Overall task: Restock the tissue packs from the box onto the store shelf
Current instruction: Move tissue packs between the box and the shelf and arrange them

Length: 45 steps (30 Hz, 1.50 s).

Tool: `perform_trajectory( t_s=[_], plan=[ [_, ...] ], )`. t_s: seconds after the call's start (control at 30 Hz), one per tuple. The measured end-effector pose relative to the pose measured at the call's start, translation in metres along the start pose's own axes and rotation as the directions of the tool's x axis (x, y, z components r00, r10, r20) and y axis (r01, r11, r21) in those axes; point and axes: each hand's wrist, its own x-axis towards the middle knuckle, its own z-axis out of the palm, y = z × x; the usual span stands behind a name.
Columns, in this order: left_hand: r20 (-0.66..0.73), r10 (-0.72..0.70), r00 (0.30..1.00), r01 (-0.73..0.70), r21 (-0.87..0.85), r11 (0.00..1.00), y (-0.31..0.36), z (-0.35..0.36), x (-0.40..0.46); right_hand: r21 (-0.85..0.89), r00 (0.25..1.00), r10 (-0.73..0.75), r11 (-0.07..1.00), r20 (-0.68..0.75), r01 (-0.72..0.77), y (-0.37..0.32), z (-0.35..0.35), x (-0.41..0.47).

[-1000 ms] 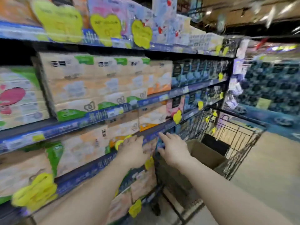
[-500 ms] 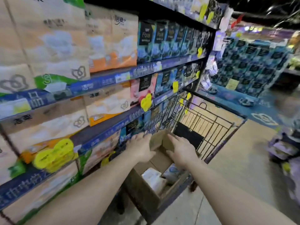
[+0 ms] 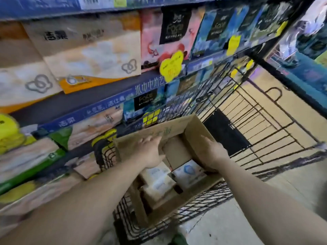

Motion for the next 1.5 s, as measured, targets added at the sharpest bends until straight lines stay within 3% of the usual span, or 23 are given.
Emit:
perform_trajectory(
  t_s=[0.17,0.33,0.53,0.6,0.77,0.9,1.03,1.27,1.4,1.5],
  plan=[
    [0.128,-0.250,0.960,0.270,-0.176,0.947,0.020,0.081,0.050,-0.063,0.957,-0.120,0.988,0.265,0.141,0.055,0.057,0.091],
    [0.308,-0.336,0.890,0.433,-0.346,0.832,0.043,0.162,0.086,-0.018,0.878,-0.095,0.993,0.469,0.117,0.095,0.109,0.140],
    [0.367,-0.307,0.878,0.476,-0.611,0.633,0.067,0.215,0.097,-0.002,0.779,-0.033,0.999,0.626,0.044,0.113,0.166,0.167],
    [0.411,-0.285,0.866,0.494,-0.612,0.617,0.070,0.230,0.105,-0.003,0.745,-0.018,1.000,0.666,0.027,0.114,0.183,0.172],
    [0.572,-0.362,0.736,0.659,-0.485,0.575,0.071,0.253,0.120,-0.047,0.758,0.149,0.987,0.635,-0.155,0.109,0.209,0.178],
    [0.604,-0.375,0.703,0.699,-0.493,0.518,0.069,0.260,0.123,-0.076,0.736,0.210,0.975,0.644,-0.211,0.110,0.218,0.181],
    [0.563,-0.463,0.685,0.728,-0.503,0.466,0.066,0.260,0.123,-0.030,0.741,0.140,0.987,0.657,-0.160,0.114,0.211,0.185],
    [0.446,-0.579,0.683,0.703,-0.617,0.353,0.062,0.248,0.117,0.258,0.733,0.056,0.916,0.678,-0.308,0.123,0.203,0.178],
    [0.288,-0.631,0.720,0.584,-0.743,0.327,0.057,0.231,0.120,0.420,0.719,0.034,0.792,0.694,-0.442,0.126,0.195,0.177],
    [0.221,-0.674,0.705,0.515,-0.813,0.272,0.057,0.218,0.121,0.517,0.698,-0.004,0.674,0.717,-0.528,0.124,0.183,0.175]
  ],
)
